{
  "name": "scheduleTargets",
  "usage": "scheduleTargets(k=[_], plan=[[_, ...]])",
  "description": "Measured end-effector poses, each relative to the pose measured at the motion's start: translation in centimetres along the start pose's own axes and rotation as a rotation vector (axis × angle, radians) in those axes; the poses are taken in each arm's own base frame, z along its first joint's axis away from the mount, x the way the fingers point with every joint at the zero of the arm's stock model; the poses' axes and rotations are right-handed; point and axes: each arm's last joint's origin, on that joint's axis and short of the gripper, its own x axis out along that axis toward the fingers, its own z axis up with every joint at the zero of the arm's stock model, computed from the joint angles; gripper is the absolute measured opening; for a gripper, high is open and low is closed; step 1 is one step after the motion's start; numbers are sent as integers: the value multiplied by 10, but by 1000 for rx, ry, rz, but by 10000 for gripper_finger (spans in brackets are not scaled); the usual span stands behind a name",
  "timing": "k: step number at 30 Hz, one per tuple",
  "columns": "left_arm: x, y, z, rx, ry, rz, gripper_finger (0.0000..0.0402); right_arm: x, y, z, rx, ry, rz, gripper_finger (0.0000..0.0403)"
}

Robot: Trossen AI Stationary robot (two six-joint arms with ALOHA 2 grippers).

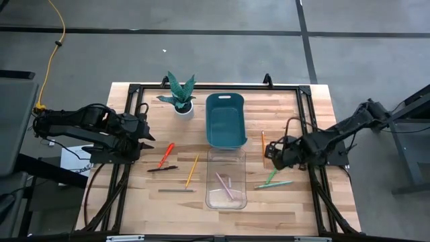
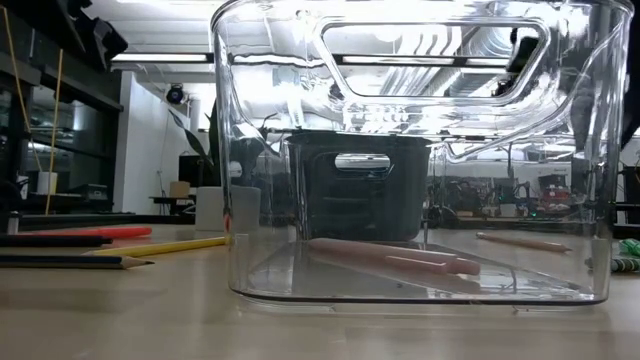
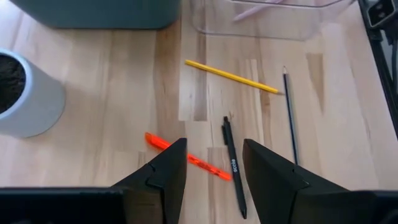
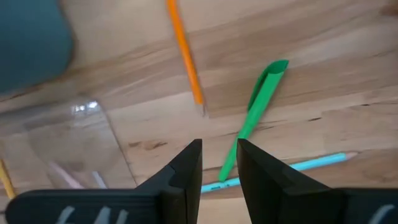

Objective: Sort pens & pencils
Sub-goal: Put the green pen into the transparent bin

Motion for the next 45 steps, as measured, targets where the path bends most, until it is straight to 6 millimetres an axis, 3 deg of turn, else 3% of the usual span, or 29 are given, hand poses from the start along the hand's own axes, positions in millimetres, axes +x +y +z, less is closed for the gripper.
scheduleTargets(k=[7, 21, 45], plan=[[0, 0, 0, 31, 1, -12, 145, 19, -4, 11, 91, 81, -38, 92], [0, 0, 1, 97, -7, -8, 145, 35, 5, 17, 180, 127, -162, 92], [0, -1, -1, 154, 9, -42, 145, 74, 14, 5, 220, 150, -289, 92]])
